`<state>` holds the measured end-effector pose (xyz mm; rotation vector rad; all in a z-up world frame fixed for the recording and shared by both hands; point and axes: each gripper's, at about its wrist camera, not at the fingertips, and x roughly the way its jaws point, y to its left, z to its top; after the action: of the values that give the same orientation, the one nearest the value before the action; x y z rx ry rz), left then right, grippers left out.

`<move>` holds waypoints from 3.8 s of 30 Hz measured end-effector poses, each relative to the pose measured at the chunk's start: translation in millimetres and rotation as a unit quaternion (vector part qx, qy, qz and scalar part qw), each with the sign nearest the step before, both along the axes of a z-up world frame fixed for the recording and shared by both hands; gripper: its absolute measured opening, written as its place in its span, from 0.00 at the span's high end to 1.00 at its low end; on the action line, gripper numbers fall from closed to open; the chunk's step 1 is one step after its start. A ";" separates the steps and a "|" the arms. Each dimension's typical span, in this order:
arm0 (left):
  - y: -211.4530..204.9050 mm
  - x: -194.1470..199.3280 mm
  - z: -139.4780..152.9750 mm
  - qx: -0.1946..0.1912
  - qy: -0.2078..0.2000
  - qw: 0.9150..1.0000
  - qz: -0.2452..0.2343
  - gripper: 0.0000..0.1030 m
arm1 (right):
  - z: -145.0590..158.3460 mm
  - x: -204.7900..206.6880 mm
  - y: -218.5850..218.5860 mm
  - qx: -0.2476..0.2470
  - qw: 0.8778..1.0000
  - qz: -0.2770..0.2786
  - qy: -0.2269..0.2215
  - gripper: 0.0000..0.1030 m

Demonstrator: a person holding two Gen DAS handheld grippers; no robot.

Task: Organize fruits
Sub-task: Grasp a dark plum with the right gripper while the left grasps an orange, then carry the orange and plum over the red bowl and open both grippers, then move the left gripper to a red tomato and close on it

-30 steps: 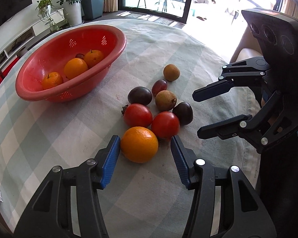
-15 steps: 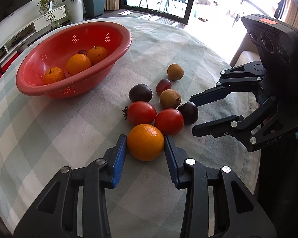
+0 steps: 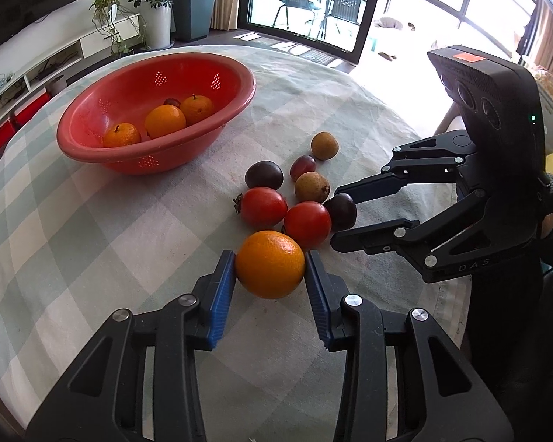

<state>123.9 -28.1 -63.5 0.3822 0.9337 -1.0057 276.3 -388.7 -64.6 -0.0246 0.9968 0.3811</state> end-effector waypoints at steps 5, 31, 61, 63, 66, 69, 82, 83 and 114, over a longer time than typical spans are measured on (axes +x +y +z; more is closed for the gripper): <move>2.2 -6.3 2.2 -0.007 -0.003 1.000 0.009 0.65 | -1.5 1.5 6.3 -0.021 1.000 0.002 -0.008 0.65; 24.6 -12.1 30.8 -0.057 -0.016 0.996 0.067 0.65 | 33.1 -13.5 -26.0 0.007 0.999 -0.031 -0.030 0.69; -54.5 108.5 41.5 0.045 -0.056 0.989 0.130 0.65 | 58.8 212.5 0.7 0.024 0.999 -0.018 0.010 0.69; -53.8 111.7 36.1 0.045 -0.051 0.989 0.133 0.65 | 50.9 219.9 3.0 0.017 1.000 -0.018 0.017 0.69; -54.5 115.6 29.1 0.044 -0.047 0.989 0.132 0.65 | 39.9 224.9 7.6 0.005 1.000 -0.015 0.023 0.69; -55.9 118.5 23.1 0.045 -0.046 0.989 0.133 0.65 | 29.2 228.1 10.7 -0.003 0.999 -0.014 0.031 0.69; -52.9 126.1 14.8 0.038 -0.047 0.986 0.156 0.60 | 10.8 231.4 22.1 -0.029 0.999 0.000 0.043 0.69; -52.4 126.7 14.7 0.037 -0.047 0.986 0.158 0.56 | 10.7 231.0 22.4 -0.031 0.999 0.001 0.043 0.69; 0.0 -6.9 25.8 -0.056 -0.042 0.978 0.195 0.16 | 71.9 53.9 -72.0 0.087 0.991 -0.088 -0.059 0.32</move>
<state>117.0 -28.1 -37.7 0.1375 0.8307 -0.6733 330.1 -460.7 7.4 0.1953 0.8393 0.2996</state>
